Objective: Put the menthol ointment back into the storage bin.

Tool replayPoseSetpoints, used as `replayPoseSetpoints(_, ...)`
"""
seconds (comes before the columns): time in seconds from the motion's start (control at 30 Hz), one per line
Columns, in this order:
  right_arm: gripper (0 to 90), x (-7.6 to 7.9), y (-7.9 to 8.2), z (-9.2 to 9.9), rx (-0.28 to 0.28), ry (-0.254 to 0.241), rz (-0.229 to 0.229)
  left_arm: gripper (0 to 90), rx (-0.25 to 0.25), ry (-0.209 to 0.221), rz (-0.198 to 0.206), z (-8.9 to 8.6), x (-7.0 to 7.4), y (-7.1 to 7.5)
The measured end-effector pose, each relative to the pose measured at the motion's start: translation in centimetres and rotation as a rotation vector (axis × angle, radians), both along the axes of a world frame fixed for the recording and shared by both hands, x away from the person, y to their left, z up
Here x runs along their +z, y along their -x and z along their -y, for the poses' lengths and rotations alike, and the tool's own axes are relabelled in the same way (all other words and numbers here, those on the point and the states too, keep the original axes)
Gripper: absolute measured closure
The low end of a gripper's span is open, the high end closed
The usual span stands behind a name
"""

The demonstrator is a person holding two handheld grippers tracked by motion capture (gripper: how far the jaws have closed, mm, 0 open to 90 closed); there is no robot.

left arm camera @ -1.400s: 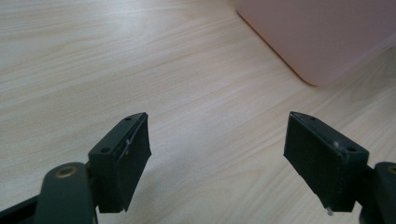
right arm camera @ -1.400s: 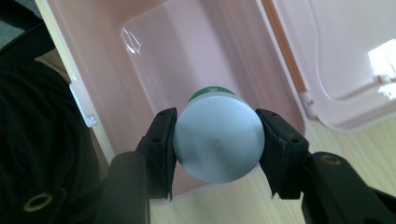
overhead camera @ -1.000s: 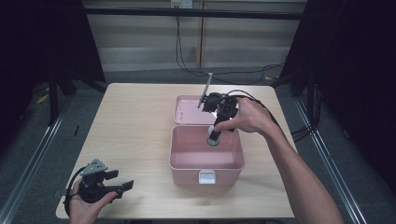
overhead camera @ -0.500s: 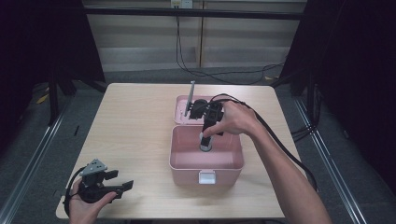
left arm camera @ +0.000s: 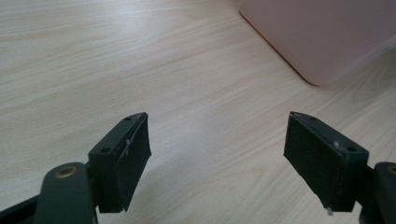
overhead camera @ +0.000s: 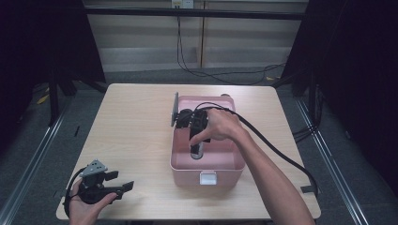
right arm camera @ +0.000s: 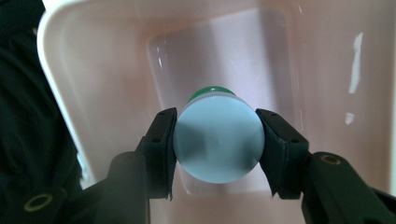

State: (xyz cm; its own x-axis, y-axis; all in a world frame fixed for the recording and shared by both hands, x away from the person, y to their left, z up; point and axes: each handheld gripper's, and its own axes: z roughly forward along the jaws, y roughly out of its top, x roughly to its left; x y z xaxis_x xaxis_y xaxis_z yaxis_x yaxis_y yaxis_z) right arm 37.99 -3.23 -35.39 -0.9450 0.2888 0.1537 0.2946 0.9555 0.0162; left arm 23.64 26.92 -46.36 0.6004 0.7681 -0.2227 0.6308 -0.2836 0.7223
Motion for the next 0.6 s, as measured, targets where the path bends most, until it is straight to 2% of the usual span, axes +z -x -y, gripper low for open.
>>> replayPoseSetpoints(0.1,51.3,-0.6,0.1,-0.9,0.016,0.013,-0.008,22.5,0.000,0.000,0.002,0.0,0.0,0.0)
replayPoseSetpoints(0.17,51.3,-1.0,0.1,-1.3,0.026,0.002,-0.024,22.5,0.002,0.000,0.003,0.0,0.0,0.0)
replayPoseSetpoints(0.33,51.3,-2.2,0.2,-2.0,0.027,0.022,-0.031,22.5,0.000,-0.005,0.003,0.0,0.0,0.0)
replayPoseSetpoints(0.6,51.3,-3.5,0.0,-2.9,0.027,0.023,-0.043,22.5,0.003,-0.005,0.001,0.0,0.0,0.0)
